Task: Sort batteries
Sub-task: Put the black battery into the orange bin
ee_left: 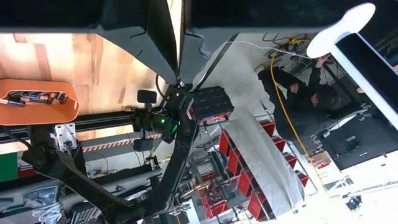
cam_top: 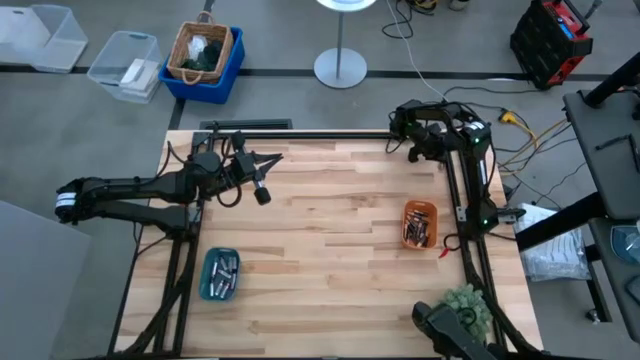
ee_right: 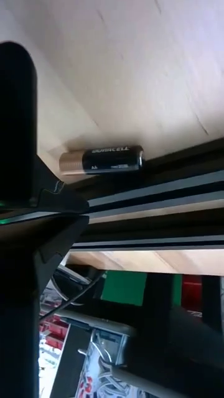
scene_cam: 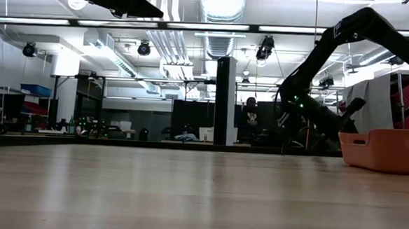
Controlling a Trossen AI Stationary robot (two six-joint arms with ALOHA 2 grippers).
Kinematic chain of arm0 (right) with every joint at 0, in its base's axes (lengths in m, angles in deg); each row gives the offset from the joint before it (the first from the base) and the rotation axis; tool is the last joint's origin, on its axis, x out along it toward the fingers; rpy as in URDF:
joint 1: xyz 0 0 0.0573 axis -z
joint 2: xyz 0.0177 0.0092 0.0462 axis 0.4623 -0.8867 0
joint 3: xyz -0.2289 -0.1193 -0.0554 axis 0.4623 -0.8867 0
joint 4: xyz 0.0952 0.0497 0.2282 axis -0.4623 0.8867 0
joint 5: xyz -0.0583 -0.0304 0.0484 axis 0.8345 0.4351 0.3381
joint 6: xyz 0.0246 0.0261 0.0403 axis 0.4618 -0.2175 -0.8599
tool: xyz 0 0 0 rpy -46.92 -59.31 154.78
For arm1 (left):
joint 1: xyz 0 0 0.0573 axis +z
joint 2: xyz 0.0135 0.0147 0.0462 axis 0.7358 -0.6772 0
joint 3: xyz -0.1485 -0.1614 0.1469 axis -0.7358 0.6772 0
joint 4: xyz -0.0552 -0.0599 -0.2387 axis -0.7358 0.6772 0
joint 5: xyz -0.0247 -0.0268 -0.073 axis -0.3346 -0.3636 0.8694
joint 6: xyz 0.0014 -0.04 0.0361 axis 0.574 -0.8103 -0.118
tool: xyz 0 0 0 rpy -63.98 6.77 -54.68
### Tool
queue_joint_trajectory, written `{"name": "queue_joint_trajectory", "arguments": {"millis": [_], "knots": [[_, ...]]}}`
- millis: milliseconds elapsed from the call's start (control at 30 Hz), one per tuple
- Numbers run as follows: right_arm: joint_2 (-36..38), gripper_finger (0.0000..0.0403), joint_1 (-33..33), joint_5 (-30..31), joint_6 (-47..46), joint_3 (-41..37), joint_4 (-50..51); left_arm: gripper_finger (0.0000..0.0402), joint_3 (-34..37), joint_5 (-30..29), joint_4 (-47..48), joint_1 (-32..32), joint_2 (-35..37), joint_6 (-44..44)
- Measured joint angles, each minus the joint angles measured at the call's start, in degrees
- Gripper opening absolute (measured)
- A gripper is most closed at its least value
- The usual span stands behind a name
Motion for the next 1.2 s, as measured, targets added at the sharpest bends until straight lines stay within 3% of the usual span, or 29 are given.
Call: {"name": "queue_joint_trajectory", "arguments": {"millis": [733, 1200], "knots": [[0.0, 0.0013, -0.03, -3.0, 1.7, -0.26, -1.88, 0.0, 0.0, -0.01, 0.01, 0.0, 0.0, -0.02], [0.22, 0.0013, -0.19, -0.33, 1.21, -2.66, -4.56, 0.0, 0.0, 0.0, 0.04, 0.0, -0.07, -0.24]]}}
